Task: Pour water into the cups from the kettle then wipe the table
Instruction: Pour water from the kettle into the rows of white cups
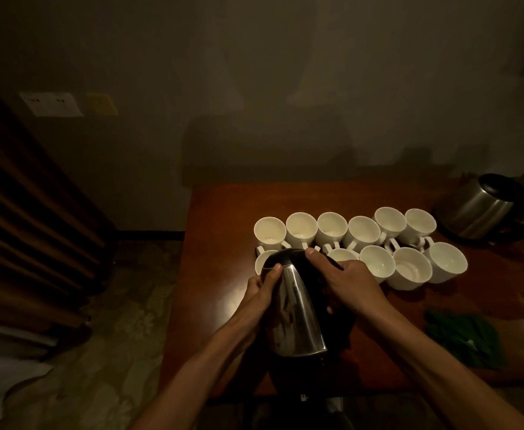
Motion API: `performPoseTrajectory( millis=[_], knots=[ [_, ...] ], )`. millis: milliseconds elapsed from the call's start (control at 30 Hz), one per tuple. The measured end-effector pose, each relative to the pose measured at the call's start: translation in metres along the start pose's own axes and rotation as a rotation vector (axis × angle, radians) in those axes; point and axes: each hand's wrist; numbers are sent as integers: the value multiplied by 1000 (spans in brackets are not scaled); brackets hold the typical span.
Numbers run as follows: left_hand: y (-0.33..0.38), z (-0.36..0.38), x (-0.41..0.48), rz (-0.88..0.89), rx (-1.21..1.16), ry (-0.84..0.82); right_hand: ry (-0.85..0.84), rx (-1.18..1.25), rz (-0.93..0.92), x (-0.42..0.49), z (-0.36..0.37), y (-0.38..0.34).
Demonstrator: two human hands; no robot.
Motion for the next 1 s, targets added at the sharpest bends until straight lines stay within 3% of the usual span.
performPoseTrajectory(
  millis=[300, 1000],
  knots=[
    [2, 1, -5, 74, 24, -96, -23, 32, 19, 5, -6, 7],
    [1, 19, -5, 110, 1, -83, 35, 6, 11, 5, -20, 5]
  ],
)
Point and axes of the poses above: each hand's wrist, its own x-axis towards the middle knuckle, its own z-axis out of the palm, y = z × x, and after that the axes turned 14 degrees about z, right-handed
